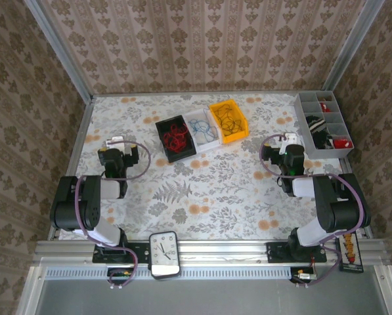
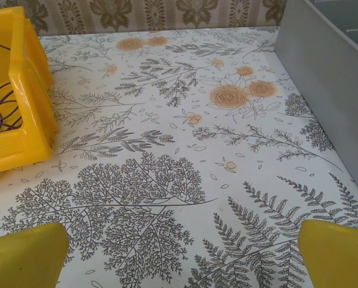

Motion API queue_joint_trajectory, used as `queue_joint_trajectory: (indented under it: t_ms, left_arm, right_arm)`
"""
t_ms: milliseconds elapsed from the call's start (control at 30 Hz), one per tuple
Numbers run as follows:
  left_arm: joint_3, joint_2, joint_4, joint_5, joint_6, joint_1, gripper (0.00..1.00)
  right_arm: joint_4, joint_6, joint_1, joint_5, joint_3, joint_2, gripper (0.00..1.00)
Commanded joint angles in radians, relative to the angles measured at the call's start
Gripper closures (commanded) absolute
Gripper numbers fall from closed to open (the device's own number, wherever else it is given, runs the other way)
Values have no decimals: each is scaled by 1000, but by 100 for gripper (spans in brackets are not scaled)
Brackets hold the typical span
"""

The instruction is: Untangle the cables

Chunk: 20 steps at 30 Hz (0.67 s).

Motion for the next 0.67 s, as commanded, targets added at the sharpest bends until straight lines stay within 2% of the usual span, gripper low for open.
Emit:
queue_joint_trajectory:
  t_ms: [0, 633]
  left_arm:
    - [-9, 4, 32, -10, 5, -4, 0]
    - [-9, 3, 31, -11, 7, -4, 0]
  right_arm:
    - [32, -15, 8, -18, -1, 1, 0]
    - [30, -11, 2, -32, -1, -2, 0]
